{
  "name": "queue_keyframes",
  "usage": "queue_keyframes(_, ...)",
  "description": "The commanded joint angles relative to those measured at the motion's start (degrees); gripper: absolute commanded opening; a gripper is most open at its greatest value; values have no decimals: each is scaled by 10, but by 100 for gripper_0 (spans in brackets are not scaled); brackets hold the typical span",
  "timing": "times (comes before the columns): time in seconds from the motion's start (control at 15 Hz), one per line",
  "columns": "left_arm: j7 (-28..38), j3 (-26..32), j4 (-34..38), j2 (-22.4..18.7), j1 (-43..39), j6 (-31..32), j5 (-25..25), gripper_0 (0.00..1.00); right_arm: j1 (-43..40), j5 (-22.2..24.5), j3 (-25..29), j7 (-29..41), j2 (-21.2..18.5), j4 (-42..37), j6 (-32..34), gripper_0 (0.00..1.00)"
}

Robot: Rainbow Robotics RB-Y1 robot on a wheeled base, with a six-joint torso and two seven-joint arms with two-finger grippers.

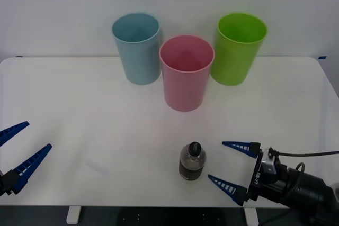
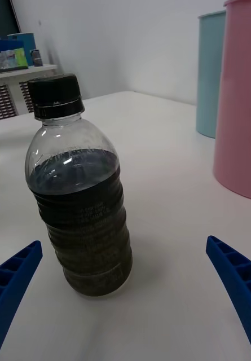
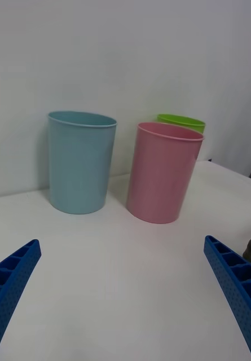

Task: Grasp the object on the table and drop it into the matching bin: aluminum can to the light blue bin, PET bottle to the pink bin.

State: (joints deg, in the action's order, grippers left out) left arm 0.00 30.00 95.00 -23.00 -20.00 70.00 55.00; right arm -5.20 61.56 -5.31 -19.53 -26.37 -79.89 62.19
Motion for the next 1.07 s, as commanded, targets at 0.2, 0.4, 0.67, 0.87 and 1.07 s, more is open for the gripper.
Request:
queue_keyframes(0.2, 0, 0, 0, 0, 0, 0, 0, 100, 12, 6, -39, -15, 0, 0, -32, 100)
queue_keyframes(0.4, 0, 0, 0, 0, 0, 0, 0, 100, 13, 8, -54, -24, 0, 0, -37, 100)
queue_keyframes(0.67, 0, 0, 0, 0, 0, 0, 0, 100, 20, 8, -81, -35, 1, 0, -61, 100)
queue_keyframes(0.87, 0, 0, 0, 0, 0, 0, 0, 100, 26, 8, -96, -41, 11, 0, -78, 100)
queue_keyframes(1.07, 0, 0, 0, 0, 0, 0, 0, 100, 31, 8, -111, -48, 22, 0, -102, 100)
